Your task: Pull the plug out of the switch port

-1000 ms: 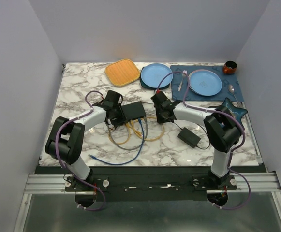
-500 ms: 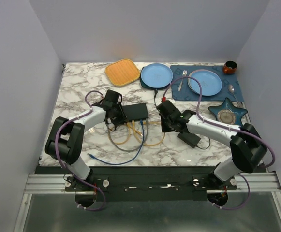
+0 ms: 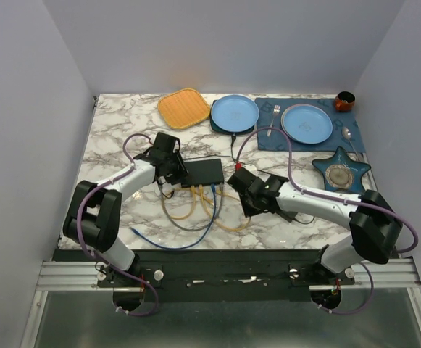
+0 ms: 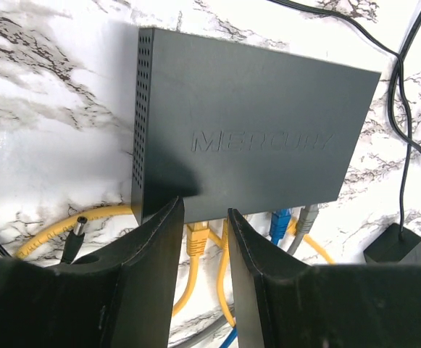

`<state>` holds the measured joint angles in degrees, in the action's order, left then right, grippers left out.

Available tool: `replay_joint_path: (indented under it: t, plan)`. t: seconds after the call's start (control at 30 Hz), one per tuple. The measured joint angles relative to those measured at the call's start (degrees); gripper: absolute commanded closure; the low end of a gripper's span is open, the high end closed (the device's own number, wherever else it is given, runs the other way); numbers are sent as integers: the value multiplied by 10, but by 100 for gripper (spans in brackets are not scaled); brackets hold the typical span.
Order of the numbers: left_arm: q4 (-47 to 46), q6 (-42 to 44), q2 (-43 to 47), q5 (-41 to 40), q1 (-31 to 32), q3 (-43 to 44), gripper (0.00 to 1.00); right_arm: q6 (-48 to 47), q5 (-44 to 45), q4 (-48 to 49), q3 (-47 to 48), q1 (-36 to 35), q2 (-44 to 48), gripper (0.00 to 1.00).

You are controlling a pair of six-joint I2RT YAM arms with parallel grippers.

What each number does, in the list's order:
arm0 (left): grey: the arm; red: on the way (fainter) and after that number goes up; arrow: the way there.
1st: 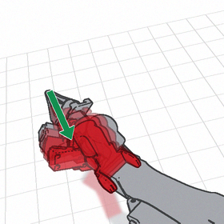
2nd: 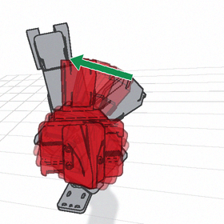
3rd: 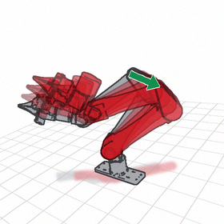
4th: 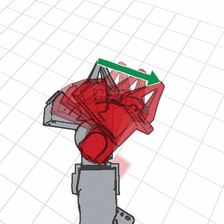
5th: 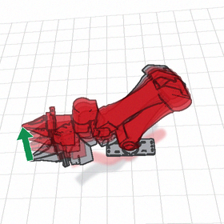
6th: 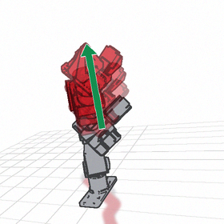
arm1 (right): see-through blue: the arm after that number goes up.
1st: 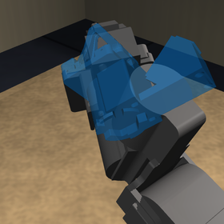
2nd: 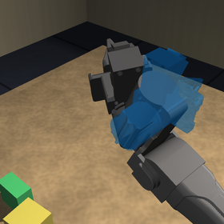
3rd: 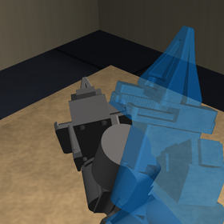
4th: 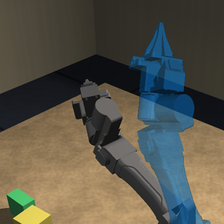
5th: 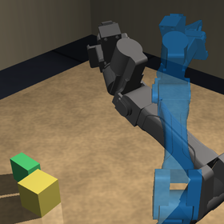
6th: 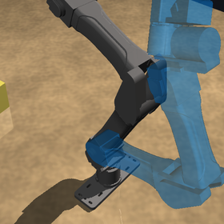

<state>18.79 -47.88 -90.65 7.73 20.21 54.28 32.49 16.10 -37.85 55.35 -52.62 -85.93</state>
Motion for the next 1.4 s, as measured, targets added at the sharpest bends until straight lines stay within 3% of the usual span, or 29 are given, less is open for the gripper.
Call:
replay_joint_path:
  t: [0.13, 0.2, 0.23, 0.27, 0.33, 0.43, 0.6, 0.87, 1.03, 1.4]
  plan:
    - [0, 0, 8, 0, 0, 0, 55, 5, 19, -49, 14, -30, -13, 96]
    - [0, 0, 10, 0, 0, 0, 55, 13, 30, -68, 15, -40, -10, 82]
    - [0, 0, 11, 0, 0, 0, 55, 19, 33, -75, 14, -43, -5, 62]
    - [0, 0, 11, 0, 0, 0, 55, 26, 35, -80, 12, -45, 3, 54]
    - [-1, 0, 12, 0, -1, -1, 55, 37, 41, -89, 6, -47, 27, 40]
    - [-5, 0, 12, 0, -2, -3, 55, 44, 58, -102, 6, -47, 64, 36]
    - [-12, -2, 25, 1, -2, -28, 55, 20, 89, -97, 41, -47, 42, 35]
    - [-34, -9, 59, 14, -2, -85, 55, -63, 99, -6, 103, -47, -127, 39]
    - [-43, -11, 79, 26, -3, -114, 55, -89, 95, 23, 121, -42, -181, 42]
    - [-74, -30, 79, 61, 2, -136, 55, -82, 45, 82, 105, -20, -188, 67]
